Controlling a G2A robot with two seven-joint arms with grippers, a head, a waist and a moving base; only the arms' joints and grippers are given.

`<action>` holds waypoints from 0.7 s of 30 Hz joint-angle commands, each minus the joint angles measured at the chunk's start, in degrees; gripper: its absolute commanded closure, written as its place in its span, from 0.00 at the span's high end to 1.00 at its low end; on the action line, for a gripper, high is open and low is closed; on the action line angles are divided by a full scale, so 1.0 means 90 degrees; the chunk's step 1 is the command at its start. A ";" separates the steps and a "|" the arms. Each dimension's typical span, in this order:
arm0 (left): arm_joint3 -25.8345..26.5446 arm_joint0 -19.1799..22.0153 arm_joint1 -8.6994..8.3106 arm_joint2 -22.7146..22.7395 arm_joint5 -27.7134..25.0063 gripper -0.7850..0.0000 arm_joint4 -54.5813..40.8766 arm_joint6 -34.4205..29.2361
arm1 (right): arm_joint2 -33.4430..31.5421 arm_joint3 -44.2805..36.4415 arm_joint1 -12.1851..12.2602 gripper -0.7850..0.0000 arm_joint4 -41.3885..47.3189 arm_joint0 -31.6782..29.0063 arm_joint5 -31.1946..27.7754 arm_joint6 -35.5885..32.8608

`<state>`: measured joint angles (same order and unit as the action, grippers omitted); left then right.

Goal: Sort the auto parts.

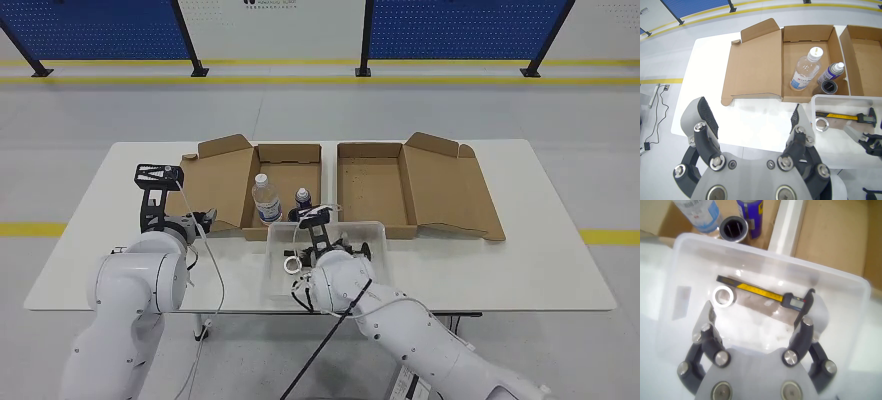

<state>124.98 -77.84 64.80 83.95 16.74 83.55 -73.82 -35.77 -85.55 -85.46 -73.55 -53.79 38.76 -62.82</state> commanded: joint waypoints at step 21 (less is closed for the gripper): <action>0.0000 0.0000 0.0000 0.0000 0.0000 1.00 0.0000 0.0000 | 0.0114 0.1576 -0.0707 0.71 0.0587 0.0445 0.0033 -0.0079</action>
<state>124.98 -77.84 64.80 83.95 16.74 83.55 -73.82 -34.72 -71.79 -91.61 -68.64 -49.90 39.26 -63.72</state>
